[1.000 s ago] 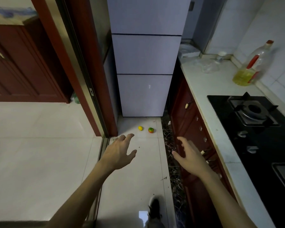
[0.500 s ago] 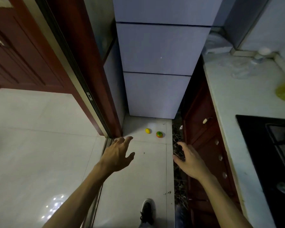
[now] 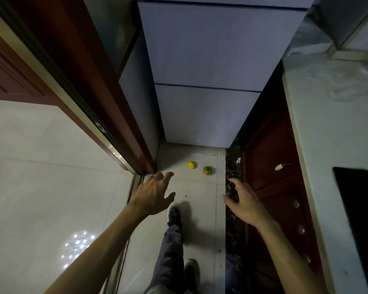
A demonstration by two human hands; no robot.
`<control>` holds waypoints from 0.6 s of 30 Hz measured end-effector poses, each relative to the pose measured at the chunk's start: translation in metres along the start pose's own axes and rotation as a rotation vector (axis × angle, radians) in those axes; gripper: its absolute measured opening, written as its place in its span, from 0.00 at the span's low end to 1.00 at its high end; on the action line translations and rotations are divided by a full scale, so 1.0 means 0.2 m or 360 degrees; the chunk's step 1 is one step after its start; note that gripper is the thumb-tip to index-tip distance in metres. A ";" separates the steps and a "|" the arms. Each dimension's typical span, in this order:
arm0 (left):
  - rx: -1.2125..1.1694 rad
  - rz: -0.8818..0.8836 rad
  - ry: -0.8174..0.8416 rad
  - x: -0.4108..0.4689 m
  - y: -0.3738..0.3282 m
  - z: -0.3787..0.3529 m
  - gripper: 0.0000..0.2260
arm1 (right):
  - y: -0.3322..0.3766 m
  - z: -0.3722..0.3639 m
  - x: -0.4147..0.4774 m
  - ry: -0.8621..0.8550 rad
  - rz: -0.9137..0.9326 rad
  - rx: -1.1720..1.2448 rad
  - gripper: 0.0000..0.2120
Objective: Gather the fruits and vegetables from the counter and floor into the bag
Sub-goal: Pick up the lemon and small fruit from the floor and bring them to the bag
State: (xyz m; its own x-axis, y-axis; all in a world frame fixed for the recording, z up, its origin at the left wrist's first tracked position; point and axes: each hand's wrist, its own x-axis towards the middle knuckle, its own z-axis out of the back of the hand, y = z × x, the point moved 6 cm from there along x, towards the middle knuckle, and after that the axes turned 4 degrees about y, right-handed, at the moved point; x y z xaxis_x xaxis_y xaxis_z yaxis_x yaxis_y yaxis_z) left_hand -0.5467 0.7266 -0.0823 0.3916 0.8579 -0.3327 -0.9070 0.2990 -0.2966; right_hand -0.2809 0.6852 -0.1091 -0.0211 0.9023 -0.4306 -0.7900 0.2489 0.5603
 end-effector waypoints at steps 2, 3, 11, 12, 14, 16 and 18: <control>0.0015 -0.0012 0.0019 0.15 0.05 0.00 0.29 | -0.02 0.00 0.13 -0.0004 -0.0020 0.0012 0.29; 0.0022 -0.0011 0.0040 0.23 0.08 -0.01 0.29 | -0.03 0.00 0.20 -0.0002 -0.0041 0.0023 0.29; 0.0050 -0.0086 0.0301 0.94 0.29 -0.29 0.29 | -0.27 -0.14 0.75 0.0002 -0.0274 0.0158 0.29; 0.0042 -0.0089 0.0321 1.01 0.31 -0.34 0.29 | -0.31 -0.17 0.81 0.0005 -0.0290 0.0169 0.30; 0.0040 -0.0085 0.0353 1.15 0.36 -0.45 0.27 | -0.40 -0.25 0.92 0.0011 -0.0322 0.0181 0.30; 0.0055 -0.0090 0.0382 1.28 0.40 -0.59 0.27 | -0.51 -0.35 1.04 0.0027 -0.0367 0.0150 0.31; 0.0032 -0.0087 0.0419 1.42 0.46 -0.75 0.27 | -0.63 -0.46 1.17 0.0047 -0.0404 0.0123 0.32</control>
State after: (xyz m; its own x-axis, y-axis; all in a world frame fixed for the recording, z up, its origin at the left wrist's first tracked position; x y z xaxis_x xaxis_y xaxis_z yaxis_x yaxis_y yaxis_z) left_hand -0.4948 0.9351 -0.3381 0.4645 0.7026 -0.5390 -0.8853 0.3525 -0.3034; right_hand -0.2422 0.8319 -0.3450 0.1530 0.7969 -0.5844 -0.7232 0.4933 0.4834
